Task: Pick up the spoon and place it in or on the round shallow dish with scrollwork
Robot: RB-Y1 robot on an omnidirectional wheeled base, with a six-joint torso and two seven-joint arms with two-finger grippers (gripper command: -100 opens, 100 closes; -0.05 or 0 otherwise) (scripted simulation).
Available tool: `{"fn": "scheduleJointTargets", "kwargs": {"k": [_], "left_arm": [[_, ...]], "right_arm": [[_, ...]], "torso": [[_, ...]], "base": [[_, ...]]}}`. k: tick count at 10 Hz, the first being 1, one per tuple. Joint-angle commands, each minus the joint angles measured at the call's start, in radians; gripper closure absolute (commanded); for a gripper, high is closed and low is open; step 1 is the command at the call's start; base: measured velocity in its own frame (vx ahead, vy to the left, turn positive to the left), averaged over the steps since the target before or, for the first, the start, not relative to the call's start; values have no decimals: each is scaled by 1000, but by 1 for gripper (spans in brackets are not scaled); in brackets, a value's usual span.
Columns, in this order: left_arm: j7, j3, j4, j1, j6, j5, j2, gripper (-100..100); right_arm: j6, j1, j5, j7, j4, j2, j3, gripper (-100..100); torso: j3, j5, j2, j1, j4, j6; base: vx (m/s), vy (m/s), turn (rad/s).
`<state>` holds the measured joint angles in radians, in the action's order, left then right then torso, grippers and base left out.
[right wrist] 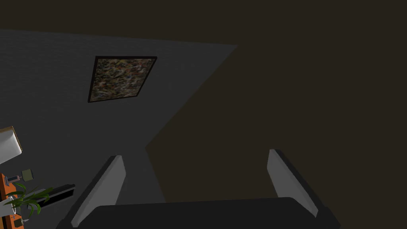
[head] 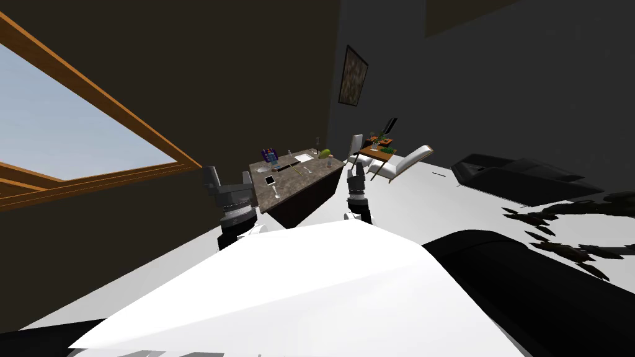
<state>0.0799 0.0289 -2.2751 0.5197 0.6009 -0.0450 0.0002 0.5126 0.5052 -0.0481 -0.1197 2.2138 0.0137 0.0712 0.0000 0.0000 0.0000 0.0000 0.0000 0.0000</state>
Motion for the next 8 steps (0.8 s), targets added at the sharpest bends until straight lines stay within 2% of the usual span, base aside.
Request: {"fn": "scheduleJointTargets", "kwargs": {"k": [1,4,8], "left_arm": [[4,-3,3,-2,-16,2,30,-100],[21,-14,15,-7,-77,8,108,-100],[52,-36,47,-21,-207,17,238,-100]], "right_arm": [[0,0,0,0,0,0,0,0],[0,0,0,0,0,0,0,0],[0,0,0,0,0,0,0,0]], "torso": [[0,0,0,0,0,0],[-1,0,-1,0,0,0],[-1,0,-3,-1,-1,0]], "base": [[6,-2,-20],[22,-6,-39],[34,-15,-69]]}}
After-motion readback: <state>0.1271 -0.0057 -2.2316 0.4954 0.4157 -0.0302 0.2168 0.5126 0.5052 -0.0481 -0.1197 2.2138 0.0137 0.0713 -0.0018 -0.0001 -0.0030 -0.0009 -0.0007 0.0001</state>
